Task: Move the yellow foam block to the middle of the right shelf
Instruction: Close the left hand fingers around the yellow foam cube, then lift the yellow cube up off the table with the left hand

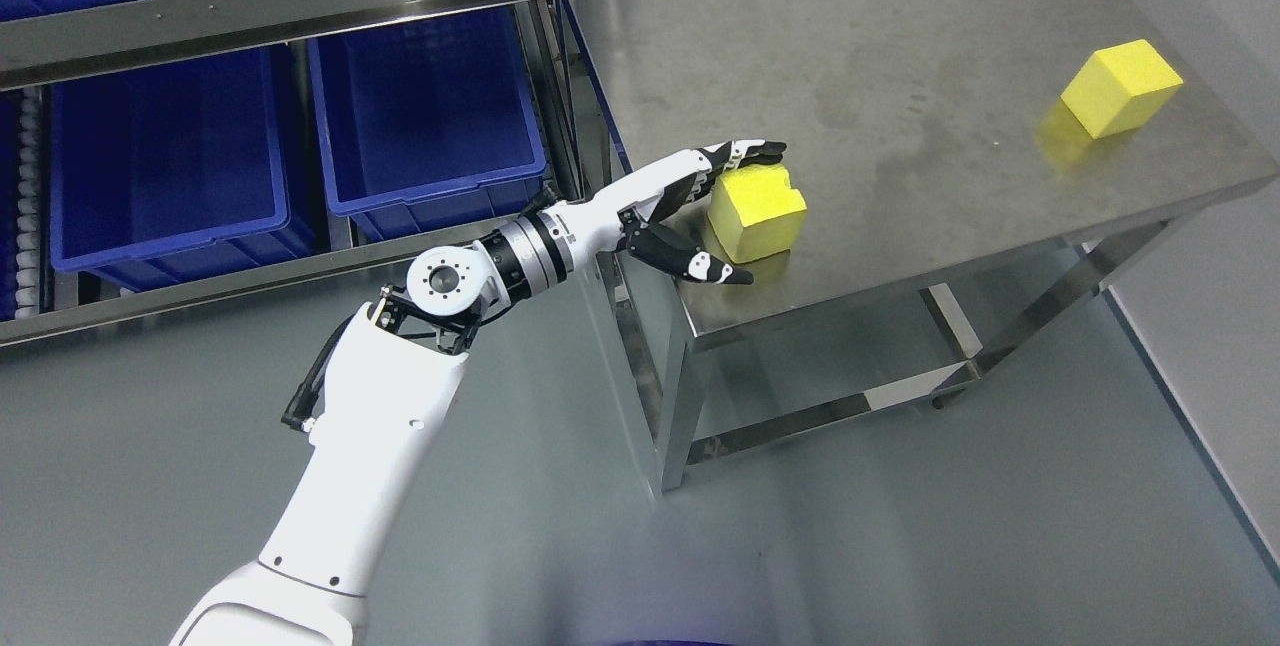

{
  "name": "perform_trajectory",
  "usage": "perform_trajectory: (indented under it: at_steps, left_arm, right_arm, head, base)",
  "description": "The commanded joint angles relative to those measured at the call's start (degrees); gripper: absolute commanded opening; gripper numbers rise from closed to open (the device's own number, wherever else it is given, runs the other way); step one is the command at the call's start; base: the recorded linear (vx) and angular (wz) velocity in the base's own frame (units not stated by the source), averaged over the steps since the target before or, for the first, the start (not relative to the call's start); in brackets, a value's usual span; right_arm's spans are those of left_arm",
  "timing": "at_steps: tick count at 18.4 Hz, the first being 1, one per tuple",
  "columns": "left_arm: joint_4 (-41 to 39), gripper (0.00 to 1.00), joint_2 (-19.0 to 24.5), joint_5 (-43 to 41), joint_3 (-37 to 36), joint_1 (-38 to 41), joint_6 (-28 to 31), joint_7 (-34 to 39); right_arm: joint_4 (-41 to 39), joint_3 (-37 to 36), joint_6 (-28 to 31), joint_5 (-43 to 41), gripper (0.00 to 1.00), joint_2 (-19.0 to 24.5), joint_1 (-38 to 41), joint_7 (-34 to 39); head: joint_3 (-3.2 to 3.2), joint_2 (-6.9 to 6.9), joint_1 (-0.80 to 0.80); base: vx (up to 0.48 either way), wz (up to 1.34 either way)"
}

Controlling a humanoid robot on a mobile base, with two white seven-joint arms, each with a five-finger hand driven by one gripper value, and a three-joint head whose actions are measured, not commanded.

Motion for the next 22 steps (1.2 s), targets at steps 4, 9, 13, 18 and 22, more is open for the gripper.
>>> perform_trajectory:
  at_steps: [4,9,13,18,22]
  left_arm:
    - [2.7,0.46,1.0,2.3,4.0,0.3,-2.0,0.0]
    - [2.0,0.37,1.0,13.5,6.9,-0.4,-5.5,2.1]
    - [1.3,0.32,1.0,25.4,10.3,-3.5,-11.3,6.0]
    - [1.2,0.31,1.0,31.2,13.2,-4.5,-24.5,16.9]
    - [-0.5,0.31,1.0,31.1,16.7,-3.8,-27.4,27.2]
  right_arm:
    - [-1.0,-0.7,0.0,0.2,1.0,-1.0,1.3,0.0]
    - [-1.0,-0.7,0.0,0.2,1.0,-1.0,1.3,0.0]
    - [-1.0,-0.7,0.0,0.2,1.0,-1.0,1.4,0.0]
    - [-1.0,-0.7,0.0,0.2,1.0,-1.0,1.3,0.0]
    - [-1.0,-0.7,0.0,0.2,1.0,-1.0,1.3,0.0]
  head:
    - [0.0,0.0,0.0]
    - [0.0,0.0,0.0]
    - [0.0,0.0,0.0]
    - [0.0,0.0,0.0]
    - [0.0,0.0,0.0]
  base:
    - [-0.001,0.0]
    - [0.0,-0.01]
    - [0.0,0.01]
    - [-0.003,0.02]
    - [-0.002,0.18]
